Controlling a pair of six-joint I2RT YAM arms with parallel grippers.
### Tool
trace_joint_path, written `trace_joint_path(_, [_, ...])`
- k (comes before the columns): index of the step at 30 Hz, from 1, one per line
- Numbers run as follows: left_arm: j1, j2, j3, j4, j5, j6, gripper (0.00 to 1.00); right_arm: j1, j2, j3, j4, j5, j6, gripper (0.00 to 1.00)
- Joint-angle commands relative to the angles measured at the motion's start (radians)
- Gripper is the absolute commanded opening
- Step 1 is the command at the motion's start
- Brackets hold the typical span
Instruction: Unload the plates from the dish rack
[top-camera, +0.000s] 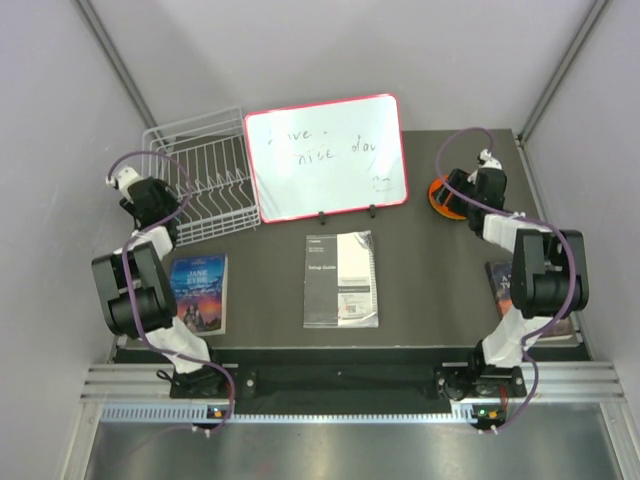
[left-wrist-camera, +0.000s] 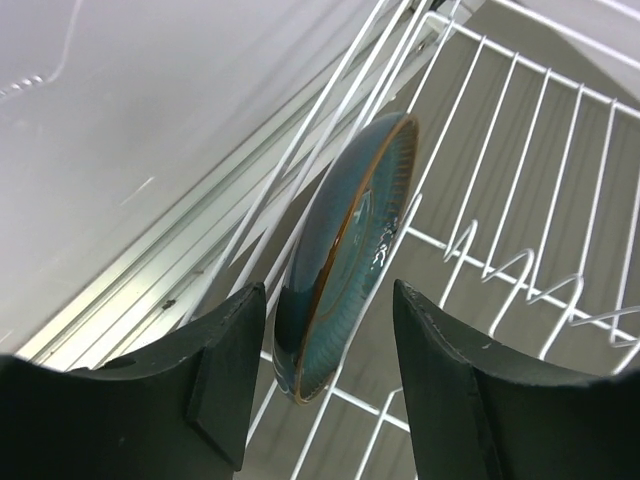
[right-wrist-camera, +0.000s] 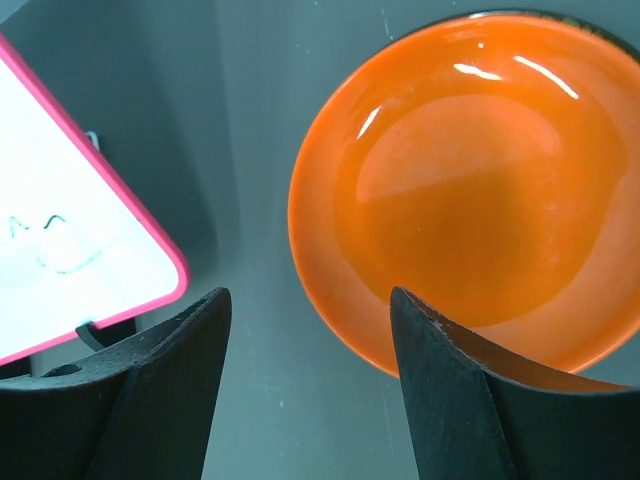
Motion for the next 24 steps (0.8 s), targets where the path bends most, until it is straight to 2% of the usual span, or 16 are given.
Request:
trace_joint_path(1, [0.002, 0.033, 0.033, 0.087, -0.011, 0.018, 0.56, -0.004, 0.028, 0.052, 0.053, -0.034, -0.003, 0.64])
trace_joint_path(5, [0.004, 0.054, 0.041, 0.090, -0.013, 0.018, 0.47, -0.004, 0.043, 0.062, 0.058, -0.045, -0.002, 0.63])
trace_joint_path(7, [0.002, 0.063, 0.038, 0.104, -0.013, 0.018, 0.39, -0.006, 0.053, 0.067, 0.059, -0.053, 0.001, 0.63])
trace_joint_path(12, [0.002, 0.071, 0.038, 0.113, -0.008, 0.019, 0.31, -0.006, 0.069, 0.078, 0.061, -0.064, 0.003, 0.62])
trace_joint_path(15, [0.002, 0.079, 0.043, 0.111, 0.000, 0.025, 0.18, -0.004, 0.077, 0.081, 0.063, -0.070, 0.004, 0.62])
trace_joint_path(16, [0.002, 0.080, 0.041, 0.113, 0.001, 0.027, 0.08, -0.004, 0.079, 0.082, 0.063, -0.070, 0.004, 0.62])
trace_joint_path(18, [0.001, 0.080, 0.040, 0.118, 0.004, 0.028, 0.00, -0.004, 0.082, 0.084, 0.063, -0.068, 0.003, 0.62])
trace_joint_path(24, [0.002, 0.060, 0.044, 0.116, 0.032, 0.042, 0.00, -0.004, 0.093, 0.090, 0.061, -0.074, 0.004, 0.62])
